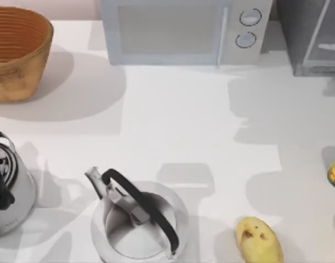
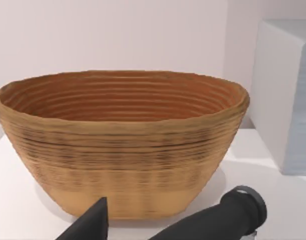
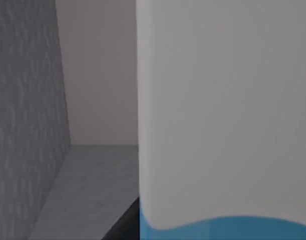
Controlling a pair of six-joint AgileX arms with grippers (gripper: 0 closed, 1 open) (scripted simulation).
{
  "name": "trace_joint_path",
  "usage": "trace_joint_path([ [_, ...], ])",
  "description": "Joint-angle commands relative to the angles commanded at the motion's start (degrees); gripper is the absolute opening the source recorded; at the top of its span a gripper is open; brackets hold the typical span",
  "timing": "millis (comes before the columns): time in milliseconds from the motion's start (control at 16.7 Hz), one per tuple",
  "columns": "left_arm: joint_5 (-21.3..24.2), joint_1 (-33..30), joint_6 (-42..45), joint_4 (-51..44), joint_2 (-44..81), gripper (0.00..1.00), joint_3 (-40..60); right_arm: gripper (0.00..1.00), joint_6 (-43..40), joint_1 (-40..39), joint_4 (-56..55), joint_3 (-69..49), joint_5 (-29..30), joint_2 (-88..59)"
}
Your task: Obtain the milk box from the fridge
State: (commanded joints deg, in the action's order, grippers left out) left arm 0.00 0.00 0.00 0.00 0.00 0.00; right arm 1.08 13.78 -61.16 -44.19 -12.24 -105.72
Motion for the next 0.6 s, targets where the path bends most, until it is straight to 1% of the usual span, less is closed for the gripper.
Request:
trace_joint_path([
  [180,0.00,0.00,0.00,0.00,0.00,1.00,0.00,0.00,-0.19,-0.72,2.67,1.83,0.57,4.81],
  [300,0.00,0.00,0.00,0.00,0.00,1.00,0.00,0.00,-0.37,-1.51,5.98,4.14,1.31,10.72],
  [600,0.00,0.00,0.00,0.00,0.00,1.00,0.00,0.00,-0.69,-4.33,19.06,13.65,3.98,33.95],
])
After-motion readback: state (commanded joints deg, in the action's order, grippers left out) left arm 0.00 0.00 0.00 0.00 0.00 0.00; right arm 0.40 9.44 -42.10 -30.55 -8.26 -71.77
